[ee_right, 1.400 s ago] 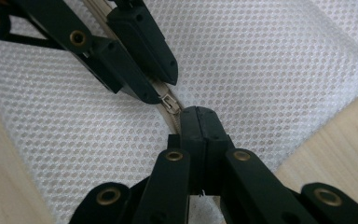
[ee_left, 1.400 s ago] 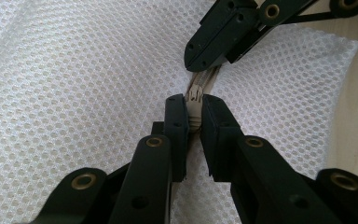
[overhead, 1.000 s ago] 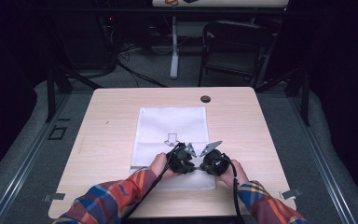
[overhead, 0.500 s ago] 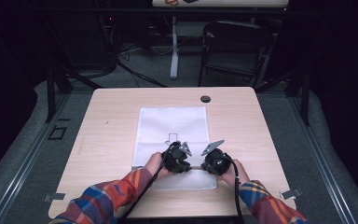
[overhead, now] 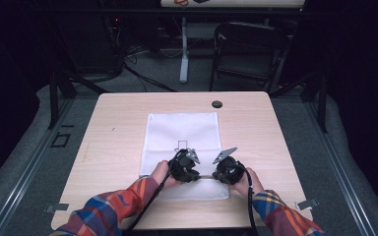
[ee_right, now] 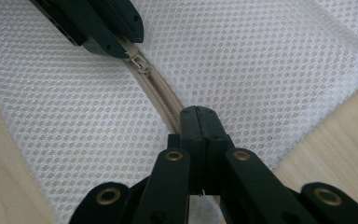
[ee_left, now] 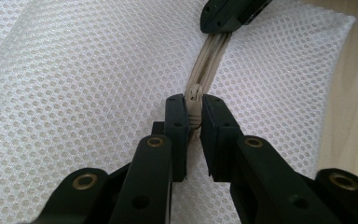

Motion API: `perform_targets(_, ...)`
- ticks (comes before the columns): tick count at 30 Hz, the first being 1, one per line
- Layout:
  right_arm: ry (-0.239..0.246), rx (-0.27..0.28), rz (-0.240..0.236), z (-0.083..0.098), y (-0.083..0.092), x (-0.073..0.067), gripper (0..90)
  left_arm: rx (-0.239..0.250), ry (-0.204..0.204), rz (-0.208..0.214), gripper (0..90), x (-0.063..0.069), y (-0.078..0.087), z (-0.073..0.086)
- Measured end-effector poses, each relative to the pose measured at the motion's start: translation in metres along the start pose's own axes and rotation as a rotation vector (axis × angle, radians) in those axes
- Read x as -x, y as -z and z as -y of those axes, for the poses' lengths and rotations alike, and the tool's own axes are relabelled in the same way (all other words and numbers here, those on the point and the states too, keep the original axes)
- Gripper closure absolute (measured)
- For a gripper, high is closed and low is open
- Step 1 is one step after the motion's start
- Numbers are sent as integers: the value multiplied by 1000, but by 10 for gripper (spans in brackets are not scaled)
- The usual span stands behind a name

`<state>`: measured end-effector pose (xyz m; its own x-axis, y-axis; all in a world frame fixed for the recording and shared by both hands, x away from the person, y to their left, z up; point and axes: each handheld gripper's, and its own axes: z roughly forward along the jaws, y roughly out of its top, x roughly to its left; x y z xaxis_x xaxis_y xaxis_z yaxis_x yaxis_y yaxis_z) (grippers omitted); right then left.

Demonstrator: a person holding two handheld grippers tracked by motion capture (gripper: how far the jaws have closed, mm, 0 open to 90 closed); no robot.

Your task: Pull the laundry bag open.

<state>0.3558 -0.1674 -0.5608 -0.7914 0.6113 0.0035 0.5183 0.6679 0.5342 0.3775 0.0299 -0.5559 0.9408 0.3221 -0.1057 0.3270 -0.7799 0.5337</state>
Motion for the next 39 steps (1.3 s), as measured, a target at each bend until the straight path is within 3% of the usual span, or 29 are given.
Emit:
perform_targets(28, 2, -26, 2, 0, 2, 2, 900, -1, -14, -10, 814, 3, 1, -1)
perform_targets(35, -16, -34, -9, 0, 2, 3, 900, -13, -17, -23, 814, 3, 2, 0)
perform_targets(37, -7, -49, 3, 0, 4, 4, 900, -11, 2, -24, 814, -1, 5, 3)
perform_targets(39, -33, -42, 3, 3, 5, 7, 900, -9, 15, -23, 814, -5, 7, 7)
